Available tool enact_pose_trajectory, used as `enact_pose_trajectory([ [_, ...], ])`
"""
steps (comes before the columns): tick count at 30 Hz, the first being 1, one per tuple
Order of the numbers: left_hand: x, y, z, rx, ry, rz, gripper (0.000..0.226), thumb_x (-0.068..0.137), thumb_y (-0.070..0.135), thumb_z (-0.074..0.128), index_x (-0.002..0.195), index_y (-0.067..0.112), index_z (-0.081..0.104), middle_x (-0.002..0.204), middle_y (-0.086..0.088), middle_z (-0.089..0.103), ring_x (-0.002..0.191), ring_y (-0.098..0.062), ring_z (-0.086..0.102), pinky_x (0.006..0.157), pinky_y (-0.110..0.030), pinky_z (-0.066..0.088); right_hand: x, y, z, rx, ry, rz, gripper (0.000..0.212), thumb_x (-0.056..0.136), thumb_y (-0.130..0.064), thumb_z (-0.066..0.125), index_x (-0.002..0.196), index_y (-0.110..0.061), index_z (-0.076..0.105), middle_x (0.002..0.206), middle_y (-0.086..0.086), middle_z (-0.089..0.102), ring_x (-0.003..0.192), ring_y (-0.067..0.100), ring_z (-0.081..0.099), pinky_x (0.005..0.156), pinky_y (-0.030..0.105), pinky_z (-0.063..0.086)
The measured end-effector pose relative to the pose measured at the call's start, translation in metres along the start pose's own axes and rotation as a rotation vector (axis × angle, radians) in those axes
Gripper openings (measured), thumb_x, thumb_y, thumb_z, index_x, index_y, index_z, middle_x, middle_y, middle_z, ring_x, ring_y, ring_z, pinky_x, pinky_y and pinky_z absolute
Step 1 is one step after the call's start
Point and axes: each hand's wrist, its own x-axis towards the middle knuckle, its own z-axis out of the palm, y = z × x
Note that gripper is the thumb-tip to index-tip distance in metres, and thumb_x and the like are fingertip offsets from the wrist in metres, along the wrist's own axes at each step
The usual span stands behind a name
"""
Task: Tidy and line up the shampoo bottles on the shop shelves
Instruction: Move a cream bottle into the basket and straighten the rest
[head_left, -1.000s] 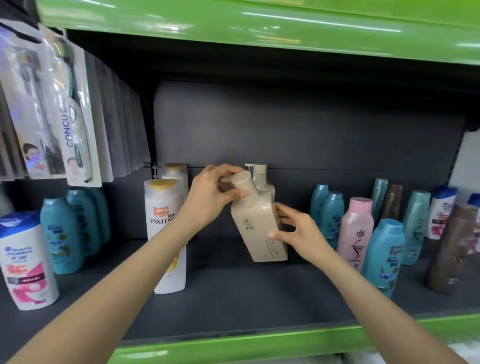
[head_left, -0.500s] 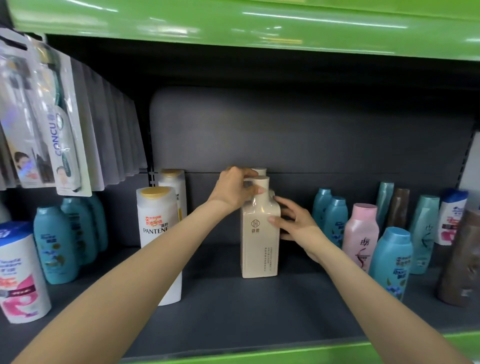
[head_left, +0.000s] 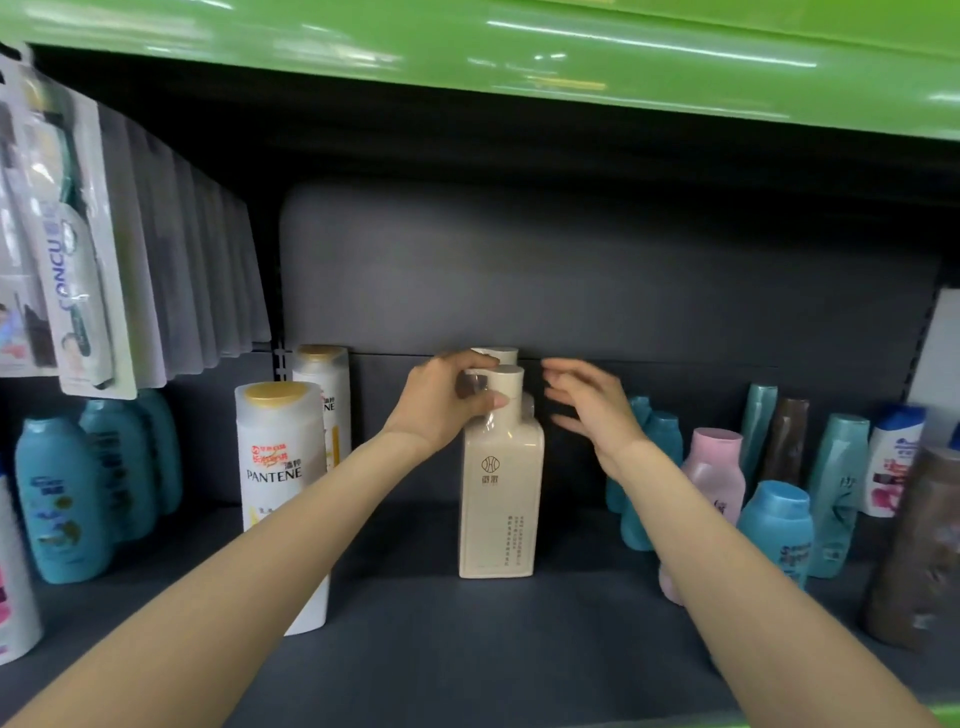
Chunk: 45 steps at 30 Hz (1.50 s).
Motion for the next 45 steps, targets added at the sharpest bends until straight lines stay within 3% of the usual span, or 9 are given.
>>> enact_pose_trajectory([
  [4,-0.003,-0.001,0.000,-0.044,-0.003,-0.014,0.042,0.079,0.027,0.073,0.119,0.022,0.061,0.093,0.005,0.061,0.087,-0.008,0.056,0.073,-0.006,0.035,0.039,-0.012,0.008,-0.305,-0.013,-0.152,0.030,0.091,-0.009,0.055,0.118,-0.018,0.062,0.119,0.004,0.062,0.107,0.014,0.056,0.098,0.032,0.045],
  [8,-0.002,0.000,0.000,-0.047,0.004,-0.023,0.041,0.079,0.027,0.073,0.118,0.021,0.061,0.089,0.008,0.059,0.087,-0.007,0.053,0.067,0.000,0.033,0.062,-0.013,0.017,-0.596,-0.165,-0.189,0.039,0.095,-0.008,0.049,0.135,-0.012,0.049,0.138,0.006,0.049,0.125,0.019,0.047,0.098,0.020,0.032],
  [11,-0.002,0.000,0.000,-0.035,-0.006,-0.028,0.040,0.079,0.026,0.073,0.117,0.021,0.061,0.093,0.007,0.059,0.088,-0.007,0.052,0.068,-0.001,0.034,0.070,-0.007,0.020,-0.712,-0.210,-0.219,0.037,0.095,-0.006,0.048,0.133,-0.009,0.052,0.140,0.009,0.046,0.129,0.023,0.044,0.108,0.027,0.030],
  [14,-0.003,-0.001,-0.001,-0.035,-0.006,-0.030,0.040,0.079,0.027,0.073,0.118,0.022,0.060,0.094,0.007,0.059,0.087,-0.007,0.052,0.066,0.003,0.035,0.073,-0.002,0.018,-0.766,-0.162,-0.273,0.027,0.092,-0.008,0.055,0.118,-0.011,0.062,0.128,0.008,0.055,0.121,0.026,0.050,0.106,0.036,0.037],
  [22,-0.007,0.004,0.001,-0.041,-0.005,-0.039,0.036,0.081,0.025,0.071,0.115,0.022,0.060,0.093,0.008,0.059,0.088,-0.008,0.052,0.077,-0.016,0.037,0.045,0.001,0.018,-0.532,-0.090,-0.320,0.011,0.083,-0.001,0.064,0.092,-0.005,0.059,0.103,0.008,0.069,0.092,0.017,0.063,0.085,0.033,0.052],
  [28,-0.009,0.008,0.001,-0.033,0.008,-0.052,0.035,0.083,0.024,0.069,0.117,0.024,0.060,0.092,0.007,0.060,0.087,-0.010,0.051,0.075,-0.013,0.035,0.031,-0.004,0.010,-0.432,0.049,-0.288,0.013,0.077,-0.003,0.072,0.085,-0.006,0.063,0.082,0.002,0.064,0.075,0.013,0.058,0.067,0.023,0.046],
  [33,-0.010,0.009,0.001,-0.045,0.005,-0.048,0.036,0.084,0.021,0.069,0.118,0.021,0.060,0.093,0.005,0.059,0.088,-0.009,0.051,0.068,-0.005,0.032,0.022,-0.009,0.000,-0.495,0.164,-0.261,0.015,0.075,-0.011,0.075,0.088,-0.015,0.070,0.082,0.000,0.068,0.079,0.018,0.062,0.074,0.029,0.047],
  [41,-0.010,0.011,0.004,-0.062,0.000,-0.066,0.037,0.086,0.023,0.066,0.121,0.022,0.058,0.102,0.000,0.062,0.093,-0.012,0.054,0.079,-0.019,0.040,-0.013,-0.041,-0.026,-0.554,0.218,-0.195,0.017,0.074,-0.021,0.078,0.090,-0.024,0.072,0.087,0.002,0.070,0.087,0.022,0.064,0.081,0.038,0.053],
  [45,-0.010,0.008,0.007,-0.067,0.007,-0.101,0.040,0.084,0.026,0.067,0.123,0.025,0.057,0.115,-0.003,0.060,0.108,-0.019,0.055,0.087,-0.024,0.044,-0.035,-0.058,-0.032,-0.418,0.192,-0.174,0.014,0.075,-0.017,0.077,0.081,-0.028,0.070,0.080,-0.001,0.070,0.082,0.019,0.066,0.076,0.035,0.056],
])
